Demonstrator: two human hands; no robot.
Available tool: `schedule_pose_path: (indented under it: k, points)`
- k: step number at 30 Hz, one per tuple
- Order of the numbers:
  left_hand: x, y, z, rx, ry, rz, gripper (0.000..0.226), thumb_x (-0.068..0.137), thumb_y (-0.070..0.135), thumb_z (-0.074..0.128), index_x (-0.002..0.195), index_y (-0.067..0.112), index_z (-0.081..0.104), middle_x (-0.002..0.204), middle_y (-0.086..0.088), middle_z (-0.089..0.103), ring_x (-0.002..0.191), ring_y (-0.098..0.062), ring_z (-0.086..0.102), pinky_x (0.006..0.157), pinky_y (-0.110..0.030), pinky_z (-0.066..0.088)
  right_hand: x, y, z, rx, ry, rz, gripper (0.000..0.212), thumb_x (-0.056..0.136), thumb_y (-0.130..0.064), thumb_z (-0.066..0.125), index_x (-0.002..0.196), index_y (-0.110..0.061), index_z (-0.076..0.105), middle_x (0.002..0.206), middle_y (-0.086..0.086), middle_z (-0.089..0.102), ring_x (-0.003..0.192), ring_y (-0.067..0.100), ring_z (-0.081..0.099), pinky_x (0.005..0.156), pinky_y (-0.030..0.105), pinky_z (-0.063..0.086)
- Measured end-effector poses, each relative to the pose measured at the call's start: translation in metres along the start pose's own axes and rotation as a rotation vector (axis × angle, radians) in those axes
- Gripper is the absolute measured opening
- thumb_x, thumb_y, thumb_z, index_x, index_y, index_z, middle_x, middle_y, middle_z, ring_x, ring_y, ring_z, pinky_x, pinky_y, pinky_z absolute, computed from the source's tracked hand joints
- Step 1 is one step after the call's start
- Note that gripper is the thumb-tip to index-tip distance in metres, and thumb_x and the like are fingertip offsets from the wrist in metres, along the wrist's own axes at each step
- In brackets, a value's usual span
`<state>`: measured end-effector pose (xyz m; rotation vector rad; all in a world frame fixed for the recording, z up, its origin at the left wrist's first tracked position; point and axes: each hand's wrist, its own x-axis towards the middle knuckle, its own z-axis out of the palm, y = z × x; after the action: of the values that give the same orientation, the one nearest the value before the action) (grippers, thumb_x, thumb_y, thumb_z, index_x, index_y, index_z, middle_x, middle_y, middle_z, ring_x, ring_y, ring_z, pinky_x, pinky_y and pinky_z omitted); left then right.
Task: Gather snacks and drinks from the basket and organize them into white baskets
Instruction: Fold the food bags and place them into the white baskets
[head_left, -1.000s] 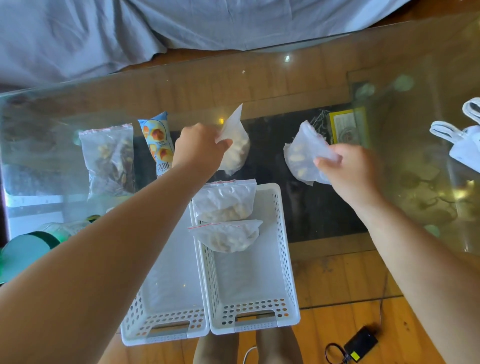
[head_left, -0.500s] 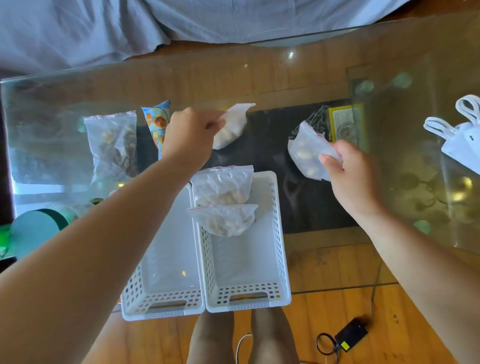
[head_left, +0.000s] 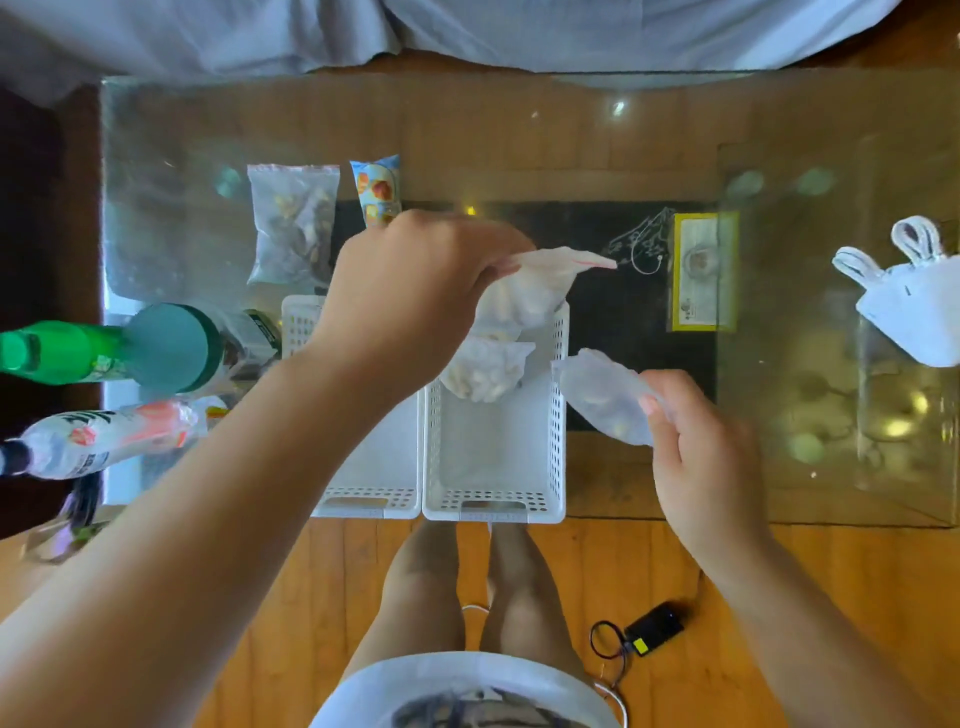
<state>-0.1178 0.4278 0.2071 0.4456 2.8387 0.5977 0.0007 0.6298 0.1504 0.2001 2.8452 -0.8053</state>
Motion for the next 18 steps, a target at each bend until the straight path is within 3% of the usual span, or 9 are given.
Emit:
schedule_pose_path:
  k: [3,6,8,10,11,15,18]
  points:
    - [-0.022,0.003,-0.001,-0.026,-0.052,0.037,0.026,0.094,0.022,0.052,0.111,0.033,0.067,0.104,0.002,0.073,0.093,-0.028,0.067,0.065,-0.029,0.045,-0.021,-0.016,0.003,0.002,-0.063,-0.089,0.026,0.082,-0.01,0.053,0.101,-0.002,0.068,0.066,0.009,0.068,0.052,0.011,0.052,0.051,0.002,0.018]
    - [-0.039,0.0,0.004,-0.051,-0.127,0.056,0.025,0.093,0.022,0.053,0.112,0.031,0.068,0.107,0.003,0.073,0.095,-0.027,0.068,0.068,-0.033,0.05,-0.036,-0.028,0.012,-0.011,-0.122,-0.146,0.028,0.074,-0.011,0.058,0.098,-0.004,0.071,0.062,0.007,0.068,0.045,0.018,0.058,0.054,-0.001,0.012]
    - [-0.048,-0.006,0.01,-0.095,-0.204,0.04,0.026,0.094,0.025,0.051,0.114,0.031,0.067,0.109,0.005,0.072,0.097,-0.026,0.067,0.073,-0.039,0.053,-0.044,-0.034,0.022,-0.002,-0.167,-0.165,0.025,0.073,-0.006,0.067,0.097,-0.005,0.071,0.066,0.009,0.071,0.047,0.021,0.063,0.048,-0.001,0.022]
    - [-0.055,-0.013,0.02,-0.125,-0.27,0.008,0.027,0.094,0.027,0.05,0.114,0.032,0.067,0.11,0.007,0.072,0.1,-0.024,0.066,0.075,-0.037,0.052,-0.049,-0.039,0.034,0.025,-0.258,-0.151,0.03,0.071,-0.003,0.075,0.1,-0.007,0.069,0.079,0.011,0.074,0.058,0.023,0.069,0.041,0.016,0.045]
    - [-0.059,-0.016,0.027,-0.13,-0.302,-0.006,0.027,0.094,0.028,0.05,0.115,0.032,0.066,0.111,0.007,0.071,0.101,-0.024,0.066,0.077,-0.036,0.052,-0.05,-0.04,0.041,0.023,-0.294,-0.142,0.031,0.072,-0.004,0.076,0.102,-0.008,0.068,0.085,0.011,0.075,0.064,0.024,0.071,0.045,0.024,0.053]
    - [-0.072,-0.031,0.059,-0.162,-0.412,-0.09,0.027,0.095,0.029,0.048,0.116,0.032,0.066,0.114,0.007,0.07,0.104,-0.022,0.065,0.082,-0.033,0.051,-0.047,-0.04,0.068,-0.021,-0.405,-0.135,0.021,0.087,-0.007,0.06,0.106,-0.014,0.063,0.099,0.006,0.072,0.085,0.025,0.069,0.059,0.037,0.058]
    - [-0.074,-0.04,0.084,-0.147,-0.485,-0.135,0.028,0.096,0.031,0.047,0.117,0.034,0.064,0.114,0.007,0.07,0.104,-0.021,0.063,0.073,-0.025,0.042,-0.042,-0.034,0.089,-0.063,-0.471,-0.137,0.012,0.092,-0.012,0.05,0.101,-0.017,0.056,0.098,0.001,0.067,0.09,0.022,0.065,0.064,0.036,0.056]
